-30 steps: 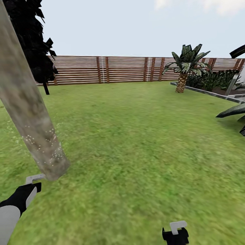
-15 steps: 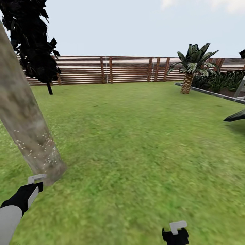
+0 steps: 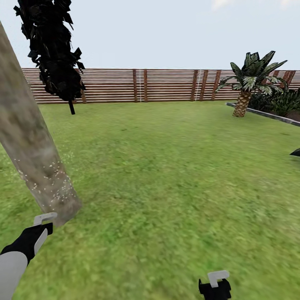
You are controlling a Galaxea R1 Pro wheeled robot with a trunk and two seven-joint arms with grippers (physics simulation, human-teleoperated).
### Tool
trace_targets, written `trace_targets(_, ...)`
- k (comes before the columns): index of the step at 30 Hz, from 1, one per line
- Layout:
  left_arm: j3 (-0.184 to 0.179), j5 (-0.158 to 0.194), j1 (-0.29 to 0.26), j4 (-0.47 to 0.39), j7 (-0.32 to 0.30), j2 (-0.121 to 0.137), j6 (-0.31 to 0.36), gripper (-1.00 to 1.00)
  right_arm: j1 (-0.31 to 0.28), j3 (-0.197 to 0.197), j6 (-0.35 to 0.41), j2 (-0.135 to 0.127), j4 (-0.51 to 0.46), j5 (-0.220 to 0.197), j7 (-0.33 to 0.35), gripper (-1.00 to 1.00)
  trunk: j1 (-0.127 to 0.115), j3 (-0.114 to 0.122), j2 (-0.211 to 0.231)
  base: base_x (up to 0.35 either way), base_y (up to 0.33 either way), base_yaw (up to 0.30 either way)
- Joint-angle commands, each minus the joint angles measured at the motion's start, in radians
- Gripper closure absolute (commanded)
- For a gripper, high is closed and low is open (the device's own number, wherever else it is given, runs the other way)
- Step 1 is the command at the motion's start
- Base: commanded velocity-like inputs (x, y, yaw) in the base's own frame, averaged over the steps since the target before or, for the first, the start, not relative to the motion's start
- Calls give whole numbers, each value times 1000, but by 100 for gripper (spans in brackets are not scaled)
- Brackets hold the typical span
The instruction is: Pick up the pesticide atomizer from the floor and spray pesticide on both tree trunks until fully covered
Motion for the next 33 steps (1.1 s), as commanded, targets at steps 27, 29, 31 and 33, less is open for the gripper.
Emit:
trace_targets(27,5,-6,0,-1,-7,-41,3,100,-1,-7,-3,0,3,12,-4,-100,0,-1,0,-91,-42,241)
trace_targets(29,4,-7,0,-1,-7,-46,3,100,-1,-7,-3,0,3,12,-4,-100,0,-1,0,-203,29,278)
trace_targets(31,3,-9,0,-1,-9,-52,2,100,-1,-7,-3,0,3,12,-4,-100,0,-1,0,-68,9,278)
trace_targets(33,0,-11,1,1,-21,-69,-11,100,-1,-7,-3,1,4,13,-4,-100,0,-1,0,-19,3,278)
